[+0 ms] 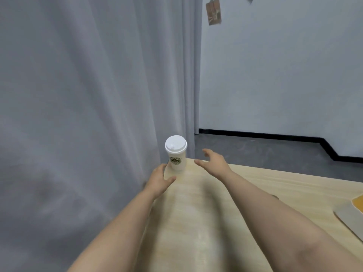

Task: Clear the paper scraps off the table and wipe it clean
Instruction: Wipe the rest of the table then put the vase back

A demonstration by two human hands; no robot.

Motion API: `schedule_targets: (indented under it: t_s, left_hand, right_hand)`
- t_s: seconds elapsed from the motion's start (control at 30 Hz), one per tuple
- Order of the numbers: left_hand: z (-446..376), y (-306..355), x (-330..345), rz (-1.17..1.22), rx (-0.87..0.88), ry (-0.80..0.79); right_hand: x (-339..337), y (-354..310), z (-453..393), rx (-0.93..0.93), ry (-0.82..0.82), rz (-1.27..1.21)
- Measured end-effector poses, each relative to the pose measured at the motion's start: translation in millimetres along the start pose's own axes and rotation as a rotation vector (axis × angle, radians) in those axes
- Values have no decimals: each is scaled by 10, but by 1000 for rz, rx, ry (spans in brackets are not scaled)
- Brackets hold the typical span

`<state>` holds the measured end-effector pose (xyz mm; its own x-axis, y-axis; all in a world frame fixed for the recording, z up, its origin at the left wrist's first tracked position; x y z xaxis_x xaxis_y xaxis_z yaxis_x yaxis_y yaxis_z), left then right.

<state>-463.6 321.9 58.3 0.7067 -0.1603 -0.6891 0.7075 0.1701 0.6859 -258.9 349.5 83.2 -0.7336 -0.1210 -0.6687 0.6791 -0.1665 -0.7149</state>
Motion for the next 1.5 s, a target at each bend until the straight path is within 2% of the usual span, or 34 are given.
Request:
schedule_targets:
  t_s: [0.27, 0.5, 0.7, 1.13, 1.5]
  left_hand:
    - [-663, -196, 284, 117, -48, -72]
    - [-1007, -243, 361, 412, -124, 4]
    - [-976, -173, 385, 460, -122, 42]
    - [-283, 1031, 935, 399, 119, -104]
    - [1044, 2121, 2198, 290, 260, -361]
  right_hand:
    - [356, -202, -716, 59, 23, -150]
    - [638, -186, -940, 118, -7, -299]
    - [551, -93, -836, 116, 45, -375]
    - [-558, 636, 155, 193, 267, -442]
    - [-1634, 1944, 1777, 303, 468, -542]
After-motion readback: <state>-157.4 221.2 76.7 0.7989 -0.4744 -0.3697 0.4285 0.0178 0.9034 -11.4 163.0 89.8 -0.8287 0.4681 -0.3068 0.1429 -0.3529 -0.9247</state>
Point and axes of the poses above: each hand's wrist, its own z-axis away from the middle knuckle, its own x-axis out of the palm, y = z × x, the point moved 10 cm from there along -z, towards the middle knuckle, and after that the axes turned 1 degree about y, right-handed, at the moved point
